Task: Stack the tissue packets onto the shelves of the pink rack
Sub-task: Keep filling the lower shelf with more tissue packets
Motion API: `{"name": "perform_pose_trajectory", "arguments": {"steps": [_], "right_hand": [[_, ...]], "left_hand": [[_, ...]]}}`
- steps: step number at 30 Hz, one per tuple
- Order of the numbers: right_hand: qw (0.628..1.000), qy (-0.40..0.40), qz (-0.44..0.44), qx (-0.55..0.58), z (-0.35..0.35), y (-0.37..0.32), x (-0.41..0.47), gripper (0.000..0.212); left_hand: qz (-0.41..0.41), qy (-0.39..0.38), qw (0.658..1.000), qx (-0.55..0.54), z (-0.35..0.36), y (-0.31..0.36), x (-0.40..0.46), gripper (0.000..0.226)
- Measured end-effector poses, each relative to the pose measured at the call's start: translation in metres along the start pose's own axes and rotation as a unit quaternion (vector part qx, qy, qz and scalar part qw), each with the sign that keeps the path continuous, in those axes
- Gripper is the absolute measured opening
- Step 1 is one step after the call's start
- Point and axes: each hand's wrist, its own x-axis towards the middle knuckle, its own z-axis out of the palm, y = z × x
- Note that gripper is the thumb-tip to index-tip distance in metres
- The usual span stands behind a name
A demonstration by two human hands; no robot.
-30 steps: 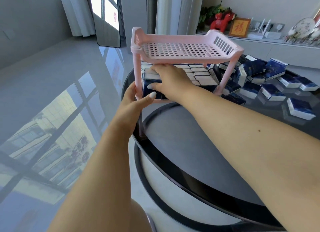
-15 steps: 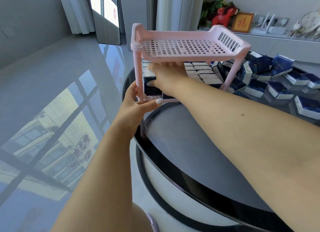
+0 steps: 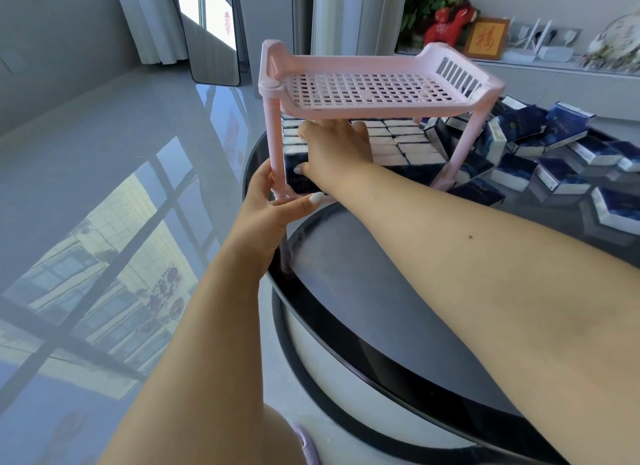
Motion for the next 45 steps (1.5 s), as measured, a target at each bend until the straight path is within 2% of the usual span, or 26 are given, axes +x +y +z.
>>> {"name": "perform_pose_trajectory", "arguments": {"steps": [4, 6, 8, 10, 12, 16, 19, 22, 24, 26, 29, 31, 33, 35, 37, 38, 39, 40, 41, 43, 44, 45], "right_hand": [[0.999, -0.005, -0.016, 0.032, -0.002, 0.005, -0.006, 0.054], [0.998, 0.015, -0.036, 0.055, -0.004, 0.010, -0.016, 0.053], [0.992, 0.068, -0.068, 0.085, -0.005, 0.017, -0.034, 0.046], [0.978, 0.152, -0.073, 0.120, -0.005, 0.028, -0.057, 0.033], [0.963, 0.227, -0.043, 0.142, -0.008, 0.042, -0.078, 0.020], [0.940, 0.285, 0.099, 0.157, -0.013, 0.083, -0.107, 0.009], [0.917, 0.257, 0.251, 0.173, -0.016, 0.114, -0.118, 0.016], [0.927, 0.102, 0.336, 0.130, -0.013, 0.145, -0.123, 0.045], [0.934, -0.021, 0.341, 0.109, -0.009, 0.159, -0.125, 0.062], [0.936, -0.088, 0.327, 0.092, -0.006, 0.167, -0.130, 0.065], [0.939, -0.064, 0.324, 0.099, -0.011, 0.171, -0.138, 0.051], [0.919, -0.023, 0.347, 0.184, -0.021, 0.170, -0.144, 0.034], [0.865, 0.013, 0.377, 0.329, -0.030, 0.168, -0.148, 0.028], [0.783, 0.038, 0.400, 0.475, -0.037, 0.163, -0.154, 0.034], [0.712, 0.015, 0.392, 0.583, -0.039, 0.160, -0.160, 0.037], [0.690, -0.002, 0.379, 0.616, -0.039, 0.160, -0.163, 0.039], [0.684, -0.019, 0.370, 0.629, -0.039, 0.161, -0.166, 0.043], [0.696, -0.024, 0.364, 0.619, -0.041, 0.162, -0.168, 0.048], [0.728, -0.011, 0.365, 0.580, -0.043, 0.167, -0.170, 0.053], [0.817, 0.074, 0.373, 0.433, -0.049, 0.182, -0.174, 0.055], [0.854, 0.121, 0.375, 0.341, -0.051, 0.195, -0.177, 0.052], [0.875, 0.146, 0.383, 0.258, -0.053, 0.210, -0.179, 0.046]], "left_hand": [[-0.001, 0.014, 1.000, -0.002, 0.002, 0.002, -0.001, 0.046], [-0.004, 0.034, 0.999, 0.004, 0.003, 0.001, -0.002, 0.058], [-0.013, 0.077, 0.997, 0.022, 0.006, 0.000, -0.003, 0.080], [-0.025, 0.132, 0.990, 0.032, 0.011, 0.002, -0.006, 0.090], [-0.021, 0.171, 0.984, 0.040, 0.015, 0.004, -0.008, 0.088], [-0.012, 0.243, 0.967, 0.076, 0.022, 0.008, -0.011, 0.077], [0.015, 0.305, 0.949, 0.077, 0.034, 0.013, -0.013, 0.058], [0.043, 0.321, 0.944, 0.056, 0.051, 0.019, -0.015, 0.038], [0.054, 0.298, 0.952, 0.034, 0.065, 0.023, -0.017, 0.031], [0.055, 0.258, 0.964, 0.031, 0.080, 0.023, -0.017, 0.025], [0.019, 0.164, 0.985, 0.046, 0.102, 0.021, -0.015, 0.020], [-0.024, 0.084, 0.994, 0.064, 0.116, 0.017, -0.014, 0.019], [-0.046, 0.011, 0.995, 0.090, 0.131, 0.013, -0.015, 0.021], [-0.054, -0.054, 0.990, 0.122, 0.146, 0.012, -0.019, 0.029], [-0.060, -0.104, 0.983, 0.139, 0.161, 0.013, -0.023, 0.035], [-0.058, -0.116, 0.980, 0.150, 0.167, 0.012, -0.025, 0.032], [-0.050, -0.120, 0.977, 0.167, 0.173, 0.012, -0.026, 0.027], [-0.043, -0.116, 0.975, 0.184, 0.177, 0.011, -0.027, 0.024], [-0.043, -0.110, 0.975, 0.191, 0.181, 0.010, -0.027, 0.023], [-0.066, -0.099, 0.980, 0.161, 0.187, 0.010, -0.026, 0.021], [-0.082, -0.096, 0.984, 0.129, 0.188, 0.011, -0.026, 0.018], [-0.096, -0.093, 0.986, 0.097, 0.189, 0.012, -0.025, 0.016]]}}
